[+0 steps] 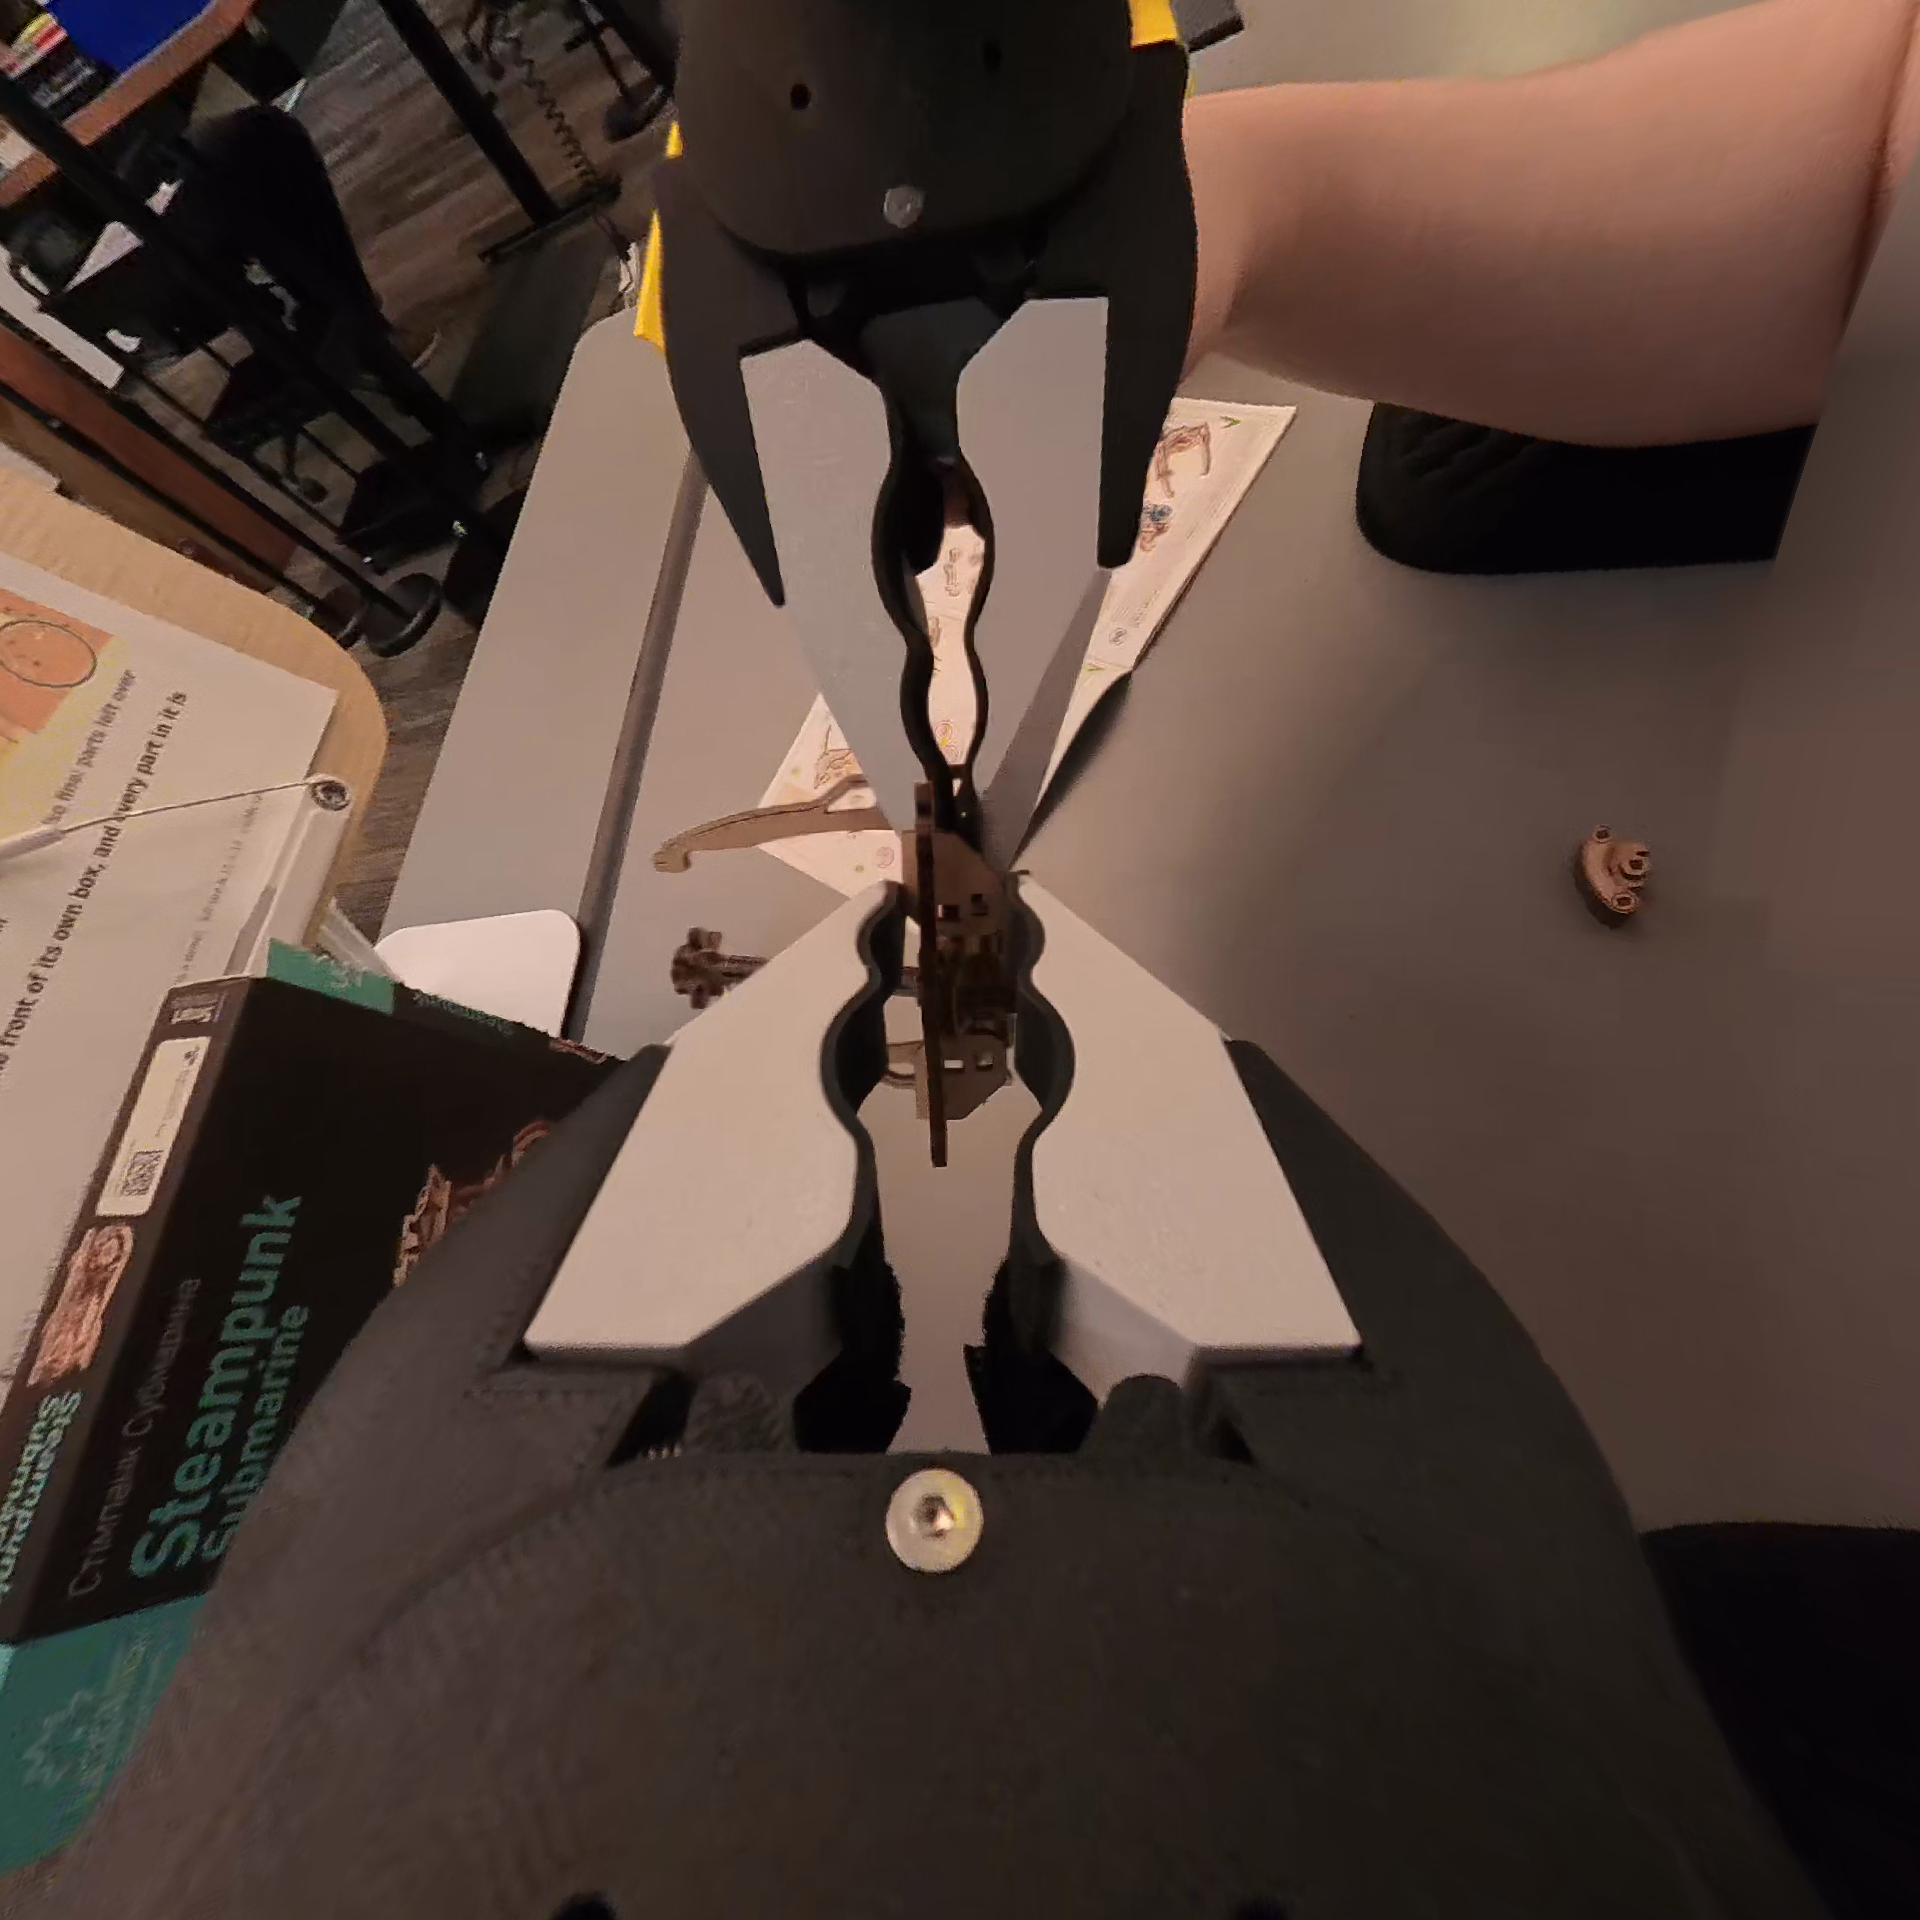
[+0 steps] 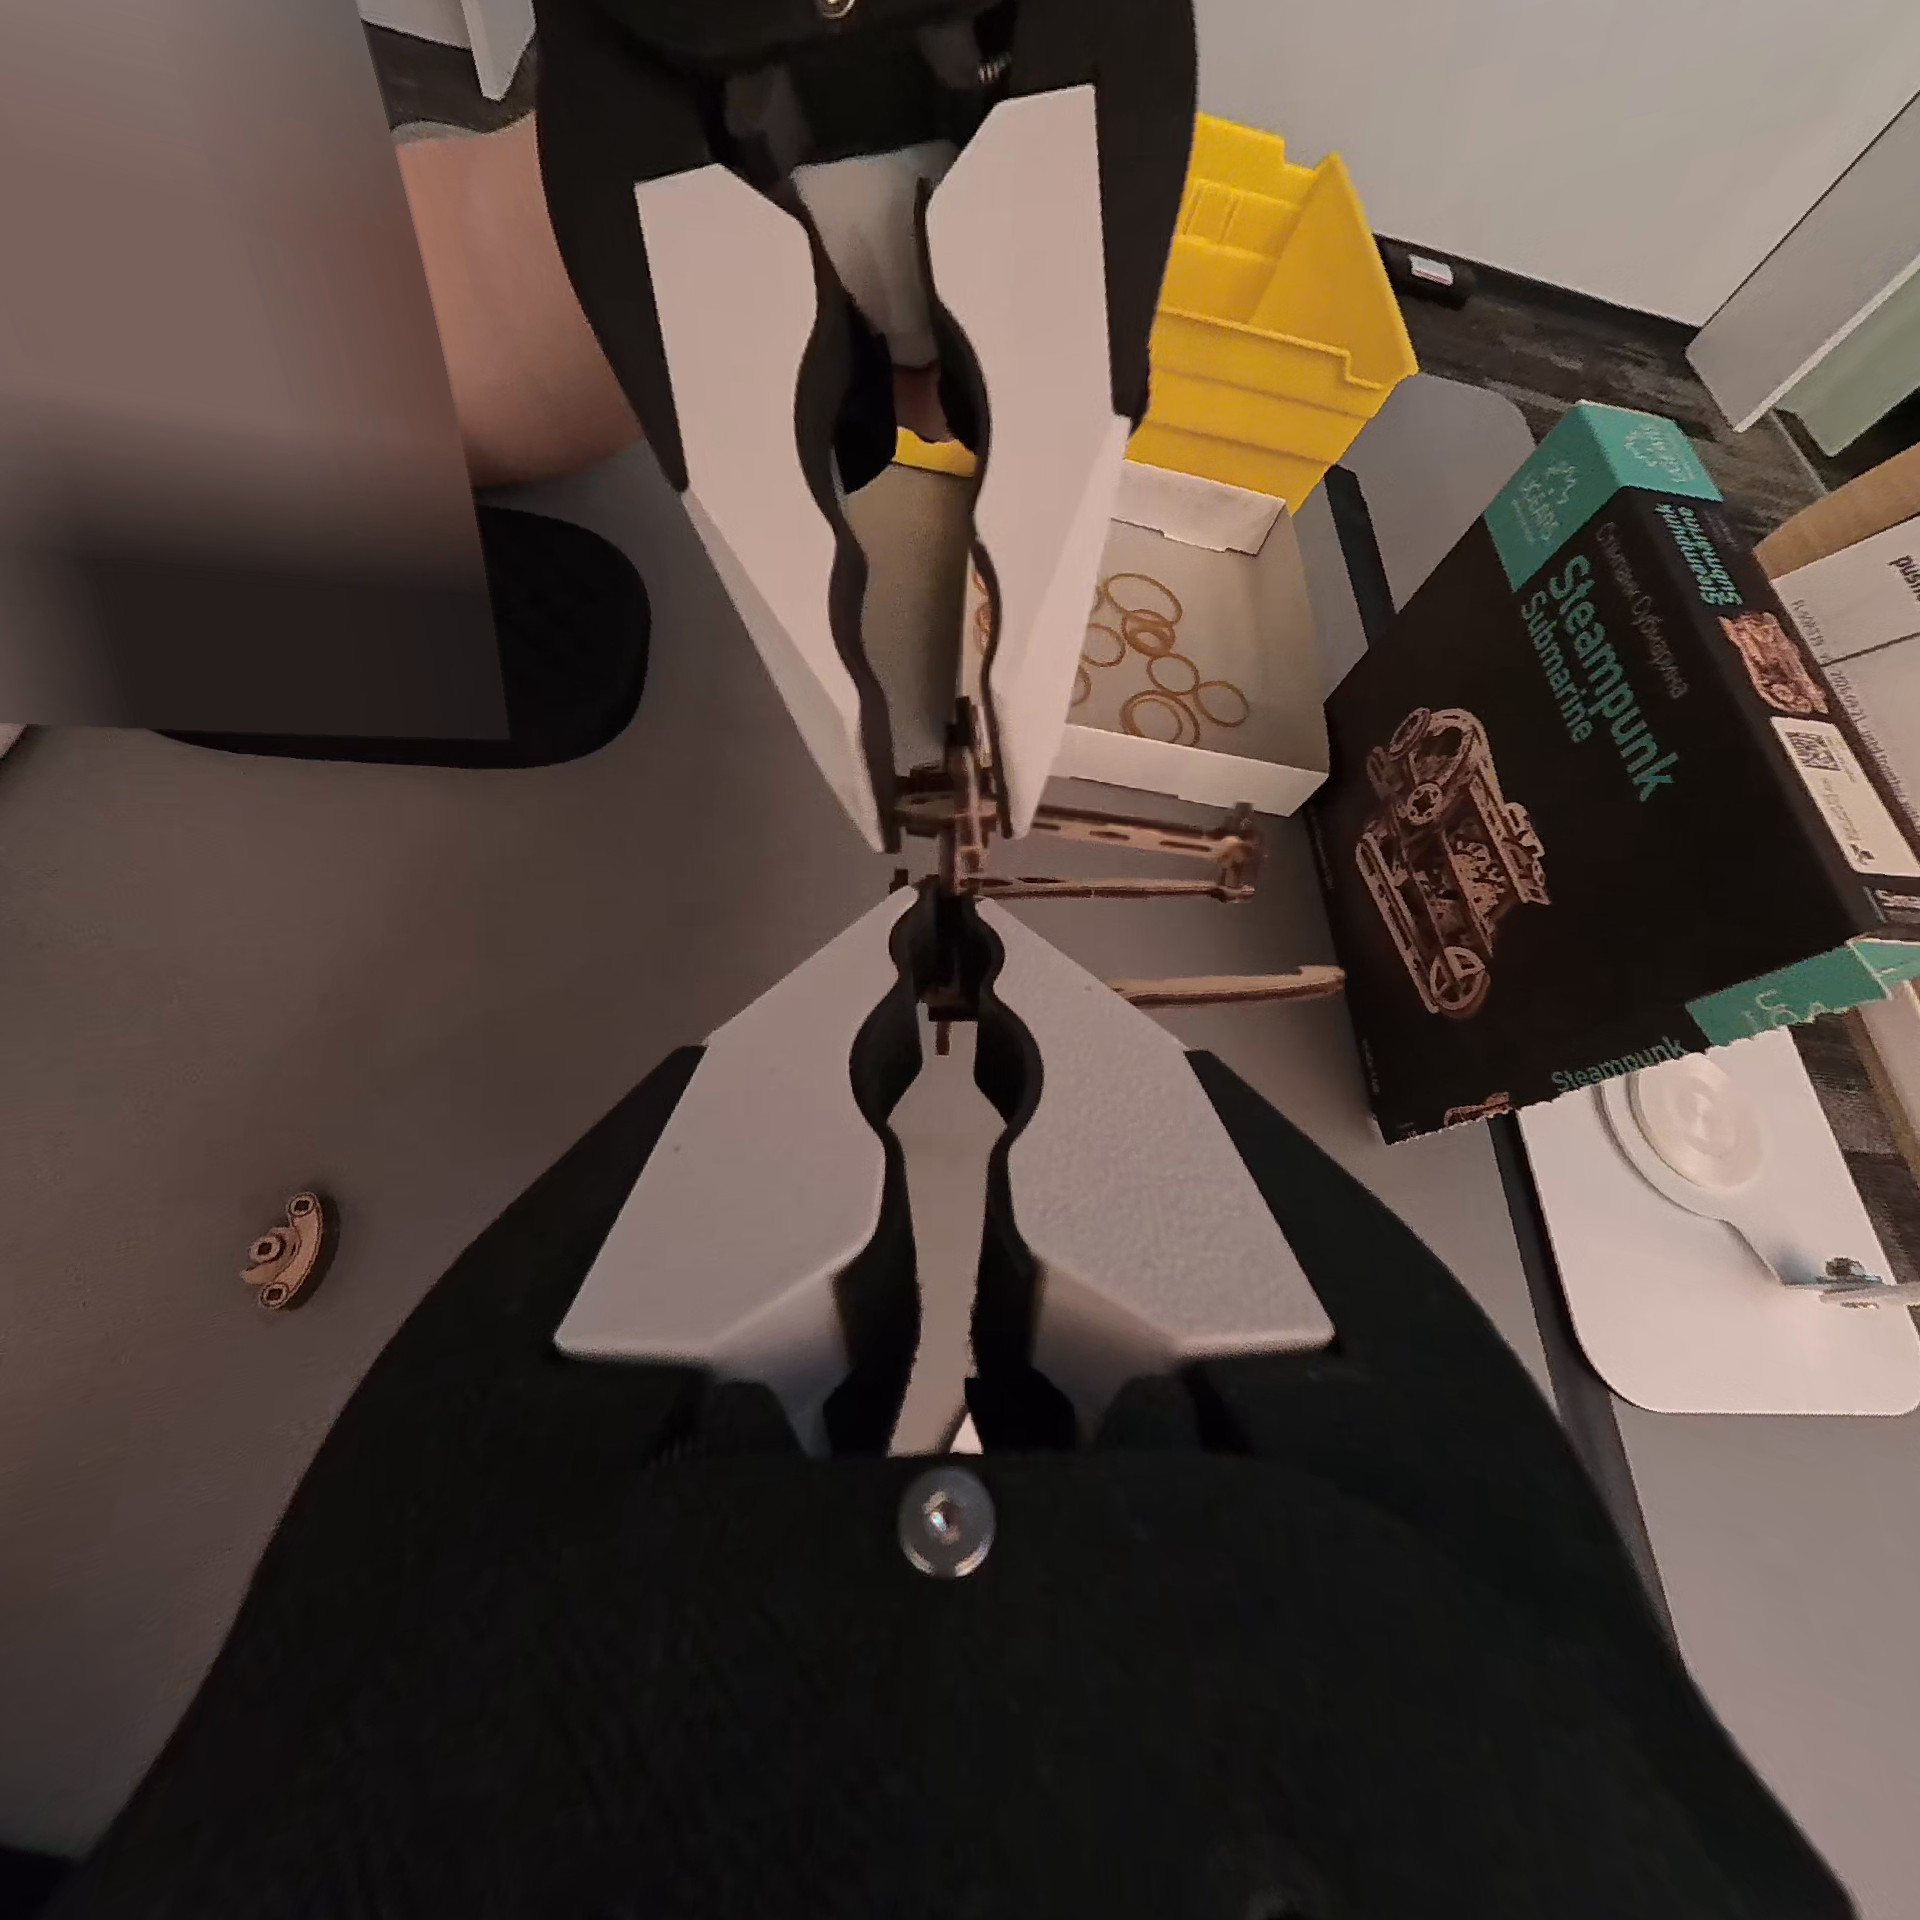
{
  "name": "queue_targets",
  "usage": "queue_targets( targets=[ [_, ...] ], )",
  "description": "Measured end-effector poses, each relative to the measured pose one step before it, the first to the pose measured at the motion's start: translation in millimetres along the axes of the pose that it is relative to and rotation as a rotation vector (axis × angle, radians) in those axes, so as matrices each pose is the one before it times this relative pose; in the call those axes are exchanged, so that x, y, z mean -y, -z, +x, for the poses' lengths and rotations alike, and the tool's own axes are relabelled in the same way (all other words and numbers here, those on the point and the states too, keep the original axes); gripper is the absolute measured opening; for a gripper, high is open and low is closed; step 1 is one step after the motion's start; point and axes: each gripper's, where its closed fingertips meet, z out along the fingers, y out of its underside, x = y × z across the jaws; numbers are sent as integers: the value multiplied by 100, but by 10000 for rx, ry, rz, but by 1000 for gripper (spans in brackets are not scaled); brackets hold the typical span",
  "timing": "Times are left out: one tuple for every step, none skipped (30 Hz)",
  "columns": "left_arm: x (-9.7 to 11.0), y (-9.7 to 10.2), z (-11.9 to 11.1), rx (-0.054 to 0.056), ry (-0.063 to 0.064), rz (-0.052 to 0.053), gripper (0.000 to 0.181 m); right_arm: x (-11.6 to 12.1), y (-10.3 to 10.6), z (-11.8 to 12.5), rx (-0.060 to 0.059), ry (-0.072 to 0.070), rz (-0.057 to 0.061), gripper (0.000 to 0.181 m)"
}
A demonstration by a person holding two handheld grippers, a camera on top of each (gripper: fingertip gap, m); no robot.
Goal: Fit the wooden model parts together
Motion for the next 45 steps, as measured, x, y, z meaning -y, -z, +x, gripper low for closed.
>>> queue_targets(
  targets=[
    [-28, 13, -189, 136, -42, -24, 17, 41, 63, 77, -69, 15, 0, 1],
    [6, 13, -85, 97, -80, 16, 17, 33, 42, 78, -116, 108, -32, 1],
    [52, 46, -139, 133, -95, 28, 17, 86, 35, 76, -169, 182, -25, 1],
    [115, 71, -308, 242, -72, 42, 17, 160, 74, 84, -176, 190, 1, 1],
    [99, 89, -39, 90, -123, 40, 16, 96, 82, -3, -93, 131, -28, 1],
    [70, 68, 24, 75, -162, 2, 17, 88, 40, -14, -62, 94, -34, 1],
    [39, 53, -38, 135, -179, -27, 17, 64, 19, 53, -134, 154, -31, 1],
    [16, 39, -158, 206, -158, -51, 17, 58, 10, 99, -158, 162, -21, 1],
    [-8, 34, -229, 223, -76, -73, 16, 22, 12, 3, -59, 116, -16, 1],
    [0, 1, 59, 13, -61, -61, 16, 3, -2, -24, -22, 85, -26, 1],
    [-18, 5, 25, 25, -51, -29, 17, 3, 0, 7, -85, 151, -36, 1],
    [-35, -9, -26, 21, 4, -15, 17, -15, -32, 30, -123, 202, -51, 1],
    [-38, -16, 141, -112, 54, -13, 16, -36, -16, -89, -35, 207, -84, 1],
    [-79, -31, 147, -102, -8, -26, 16, -48, -27, -80, -26, 122, -92, 1],
    [-78, -10, 8, -8, -38, -18, 17, -26, -44, 4, -38, 44, -82, 1],
    [-53, -10, 56, -32, -22, -25, 17, -29, -34, -34, 10, 26, -39, 1],
    [-86, -21, 104, -52, -24, -41, 17, -25, -33, -82, 69, -29, -1, 1],
    [-78, -40, 192, -113, -25, -34, 17, -64, -55, -176, 123, -24, -31, 1],
    [-56, -41, 66, -32, -4, -37, 17, -49, -37, -57, 10, 18, -58, 1],
    [-35, -21, 132, -74, -6, -20, 17, -29, -33, -136, 20, 115, -106, 1],
    [-45, 3, 292, -179, -49, -29, 17, -21, -46, -298, 58, 228, -130, 1],
    [-40, -12, 274, -178, -12, -20, 16, -18, -49, -189, -20, 242, -138, 0],
    [-41, -27, -29, 11, 4, -27, 16, -34, -25, 93, -131, 89, -121, 0],
    [21, -43, -162, 104, -19, 21, 17, -26, 13, 105, -40, -62, -30, 0],
    [67, -36, 67, -28, -15, 66, 16, 13, 62, -72, 129, -133, 80, 0],
    [130, -21, -60, 38, 0, 105, 16, 81, 105, 70, 48, -148, 176, 0],
    [160, 31, -154, 87, 28, 138, 16, 158, 120, 122, 22, -159, 200, 0],
    [122, 54, -33, -10, 49, 118, 16, 175, 109, -53, 124, -164, 159, 0],
    [119, 66, 4, -38, 55, 94, 16, 175, 78, -29, 65, -89, 105, 0],
    [96, 66, -85, 16, 62, 80, 16, 119, 67, 68, -65, 30, 54, 0],
    [47, 35, -55, 21, 43, 42, 16, 82, 57, 76, -63, 15, 32, 0],
    [-23, 0, -48, 28, -7, -8, 16, 7, 17, 80, -61, 26, 5, 0],
    [-137, -46, -147, 109, -36, -87, 16, -28, -4, 153, -105, 5, -3, 0],
    [-112, -75, -166, 147, -76, -83, 16, -81, -52, 139, -73, -44, -27, 0],
    [-103, -68, -124, 127, -52, -68, 16, -78, -63, 112, -39, -61, 2, 0],
    [-29, -20, -159, 115, -4, -21, 16, 28, -5, 196, -85, -84, 92, 0],
    [113, 80, -324, 176, 28, 89, 16, 160, 62, 260, -110, -126, 169, 0],
    [147, 106, -174, 53, 110, 114, 16, 131, 51, 87, 47, -187, 119, 0],
    [100, 40, -52, -50, 186, 69, 16, 27, 35, 55, 39, -109, 26, 1],
    [17, -36, -119, 20, 124, 18, 16, -54, -8, 131, -102, 56, -23, 1],
    [-66, -124, -38, 28, -4, -25, 16, -166, -39, 31, -16, 15, -65, 1],
    [-134, -157, 69, 12, -80, -73, 16, -212, -57, -50, 80, -63, -69, 1],
    [-102, -120, 21, 31, -37, -66, 16, -138, -66, -2, 32, -2, -5, 1],
    [-53, -75, -2, 42, -41, -39, 16, -57, -36, 2, -2, 46, 46, 1],
    [57, 8, 2, 21, -31, 26, 16, 46, 16, -27, 32, 19, 99, 1]
  ],
)
